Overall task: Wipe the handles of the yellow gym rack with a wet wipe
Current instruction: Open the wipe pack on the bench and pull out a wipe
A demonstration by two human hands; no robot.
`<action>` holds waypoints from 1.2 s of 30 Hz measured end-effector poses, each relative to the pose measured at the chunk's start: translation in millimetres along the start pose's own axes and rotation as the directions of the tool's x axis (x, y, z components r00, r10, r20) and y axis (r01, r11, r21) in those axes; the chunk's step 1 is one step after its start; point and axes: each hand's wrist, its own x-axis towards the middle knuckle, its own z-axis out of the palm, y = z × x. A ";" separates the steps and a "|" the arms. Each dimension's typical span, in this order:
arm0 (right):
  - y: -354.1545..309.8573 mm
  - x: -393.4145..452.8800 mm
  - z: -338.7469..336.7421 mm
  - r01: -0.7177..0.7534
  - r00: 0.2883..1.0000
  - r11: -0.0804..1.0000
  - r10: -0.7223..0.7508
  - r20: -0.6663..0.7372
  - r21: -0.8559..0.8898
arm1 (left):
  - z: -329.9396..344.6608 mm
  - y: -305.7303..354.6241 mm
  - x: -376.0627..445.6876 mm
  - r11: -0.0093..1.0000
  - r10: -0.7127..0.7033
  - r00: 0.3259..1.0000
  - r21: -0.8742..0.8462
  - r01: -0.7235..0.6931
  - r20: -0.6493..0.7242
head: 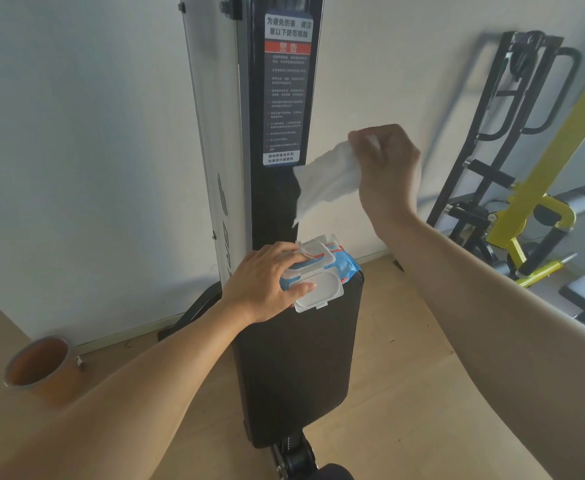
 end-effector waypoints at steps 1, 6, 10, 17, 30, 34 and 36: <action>3.5 4.3 -1.4 -0.026 0.999 1.000 0.026 -0.044 0.005 | 0.8 -0.3 -0.3 1.000 -0.008 1.000 -0.007 0.008 -0.007; 30.6 7.8 -12.0 -0.118 0.990 0.972 0.131 0.050 -0.202 | 1.3 -0.9 -1.0 0.992 -0.116 0.993 -0.061 0.114 -0.026; 58.7 -17.9 -14.1 0.221 0.725 0.742 0.309 0.616 -0.632 | 0.5 -0.7 -0.9 1.000 0.001 1.000 -0.030 -0.002 -0.027; 64.3 -28.1 -19.1 0.469 0.398 0.659 0.436 0.807 -0.588 | -2.8 3.4 -2.7 0.993 -0.039 0.998 -0.109 0.032 -0.058; 75.2 -31.3 -25.5 0.203 0.437 0.755 0.500 0.747 -0.624 | -3.1 5.8 -10.6 0.973 -0.154 0.965 -0.202 0.111 -0.213; 89.6 -43.0 -8.2 0.088 0.650 0.781 0.425 0.630 -0.618 | 0.7 2.8 -6.9 0.940 -0.252 0.954 -0.275 0.202 -0.161; 90.8 -47.3 -5.7 0.073 0.681 0.787 0.410 0.607 -0.613 | 1.3 1.6 -5.9 0.963 -0.205 0.965 -0.207 0.170 -0.163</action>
